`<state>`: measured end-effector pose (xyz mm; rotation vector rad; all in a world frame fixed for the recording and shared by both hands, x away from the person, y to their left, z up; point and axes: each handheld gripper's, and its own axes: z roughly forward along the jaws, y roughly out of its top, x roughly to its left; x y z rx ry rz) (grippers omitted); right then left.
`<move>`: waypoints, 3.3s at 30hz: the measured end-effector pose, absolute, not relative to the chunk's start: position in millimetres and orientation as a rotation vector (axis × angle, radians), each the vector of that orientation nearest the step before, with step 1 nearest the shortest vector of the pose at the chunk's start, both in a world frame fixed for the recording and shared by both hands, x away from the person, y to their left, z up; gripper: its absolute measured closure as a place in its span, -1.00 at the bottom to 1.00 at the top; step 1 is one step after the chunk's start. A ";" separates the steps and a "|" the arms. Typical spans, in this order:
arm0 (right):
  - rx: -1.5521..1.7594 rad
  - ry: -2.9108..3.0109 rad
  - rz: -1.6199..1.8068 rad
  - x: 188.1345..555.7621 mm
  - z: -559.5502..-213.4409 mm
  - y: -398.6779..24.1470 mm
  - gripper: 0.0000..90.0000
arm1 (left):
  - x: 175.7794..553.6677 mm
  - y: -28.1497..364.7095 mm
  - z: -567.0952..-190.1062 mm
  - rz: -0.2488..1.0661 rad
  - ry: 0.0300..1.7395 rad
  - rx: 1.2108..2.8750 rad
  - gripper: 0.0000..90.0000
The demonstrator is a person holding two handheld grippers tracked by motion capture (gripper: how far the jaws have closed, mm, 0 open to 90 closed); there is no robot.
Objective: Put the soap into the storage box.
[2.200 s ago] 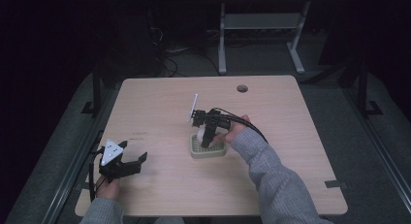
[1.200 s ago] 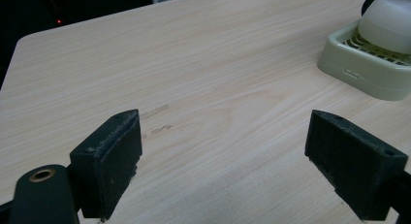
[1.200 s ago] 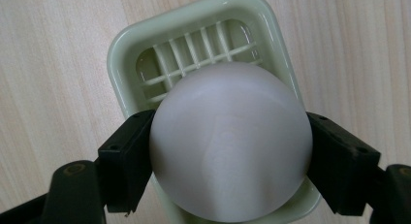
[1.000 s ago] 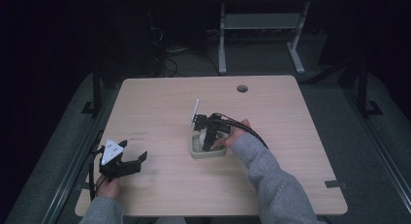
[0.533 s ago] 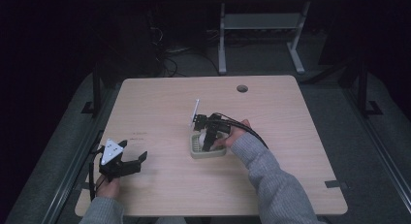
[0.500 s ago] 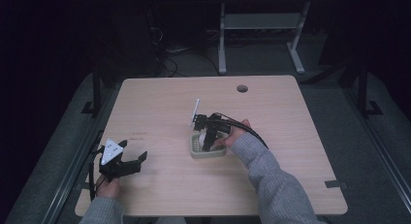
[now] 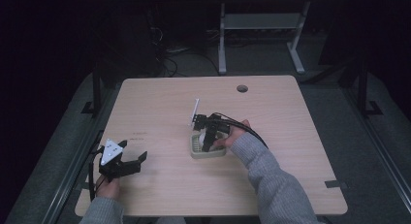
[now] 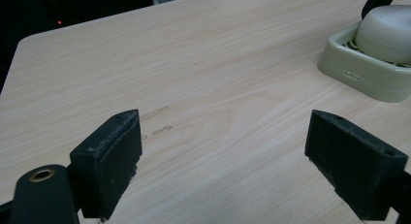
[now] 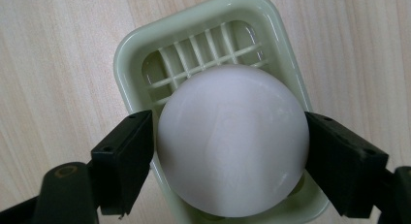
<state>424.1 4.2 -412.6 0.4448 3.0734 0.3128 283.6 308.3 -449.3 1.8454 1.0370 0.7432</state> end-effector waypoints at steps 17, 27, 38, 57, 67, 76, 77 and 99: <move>0.473 3.039 0.427 419.1 -392.6 -7.7 -0.57 | 283.4 307.8 -449.4 0.744 1.037 1.841 -0.72; 0.503 3.032 0.479 416.6 -385.0 -20.9 -0.55 | 283.6 307.8 -449.6 0.746 1.036 1.840 -0.71; 0.536 3.023 0.498 414.3 -381.3 -33.9 -0.53 | 283.6 307.3 -449.7 0.744 1.037 1.841 -0.72; 0.568 3.007 0.519 409.7 -374.4 -52.5 -0.50 | 283.6 307.4 -449.8 0.746 1.037 1.845 -0.71; 0.601 2.999 0.531 406.7 -374.7 -66.5 -0.50 | 283.5 307.1 -450.1 0.742 1.035 1.849 -0.71; 0.623 2.999 0.531 402.3 -375.9 -76.3 -0.50 | 283.2 307.1 -449.8 0.742 1.034 1.849 -0.71; 0.622 2.997 0.529 401.6 -375.6 -77.1 -0.50 | 283.2 307.1 -449.8 0.744 1.033 1.849 -0.71; 0.672 2.987 0.540 394.3 -378.2 -98.7 -0.50 | 283.2 306.7 -450.1 0.742 1.034 1.848 -0.71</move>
